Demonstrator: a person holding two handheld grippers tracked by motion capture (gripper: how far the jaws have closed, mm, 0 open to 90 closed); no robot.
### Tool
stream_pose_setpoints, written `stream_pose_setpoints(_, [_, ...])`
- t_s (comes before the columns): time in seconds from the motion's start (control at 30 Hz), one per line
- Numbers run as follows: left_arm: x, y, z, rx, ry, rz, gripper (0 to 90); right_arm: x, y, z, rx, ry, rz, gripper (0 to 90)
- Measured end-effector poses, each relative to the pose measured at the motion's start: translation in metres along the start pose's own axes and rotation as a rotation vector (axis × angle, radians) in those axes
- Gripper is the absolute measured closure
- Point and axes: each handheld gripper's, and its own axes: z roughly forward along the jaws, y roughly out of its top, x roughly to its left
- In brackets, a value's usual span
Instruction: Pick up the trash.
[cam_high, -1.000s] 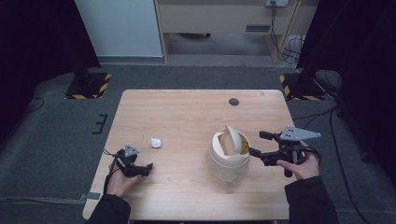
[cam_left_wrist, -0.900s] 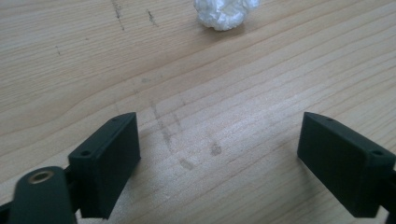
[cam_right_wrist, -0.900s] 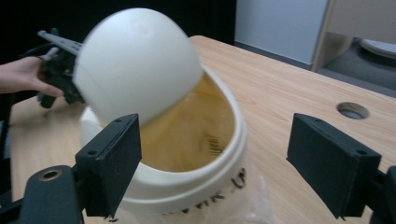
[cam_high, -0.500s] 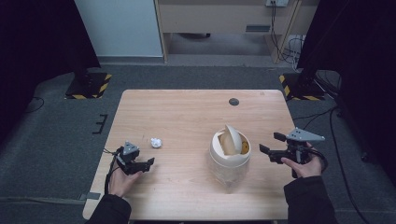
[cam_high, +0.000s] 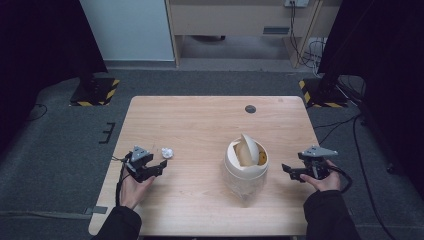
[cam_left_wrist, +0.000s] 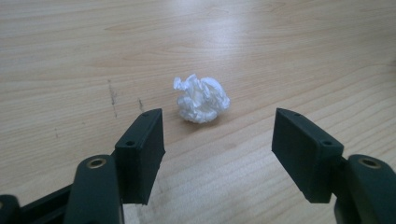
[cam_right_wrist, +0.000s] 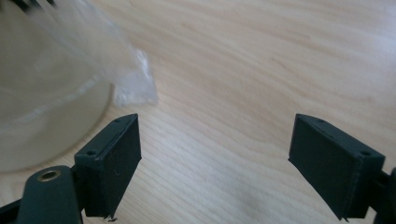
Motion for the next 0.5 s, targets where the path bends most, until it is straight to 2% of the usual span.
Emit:
stream_pose_setpoints(0.07, [0.000, 0.001, 0.003, -0.006, -0.003, -0.012, 35.4, -0.003, -0.004, 0.003, 0.021, -0.006, 0.005, 16.9])
stream_pose_setpoints(0.23, [0.000, 0.004, 0.012, 0.003, 0.006, -0.003, 37.2, -0.005, -0.011, 0.012, 0.078, -0.011, 0.008, 16.8])
stream_pose_setpoints(0.5, [-0.003, 0.011, 0.027, 0.015, 0.006, 0.031, 40.3, -0.006, -0.015, 0.018, 0.120, -0.003, -0.006, 16.0])
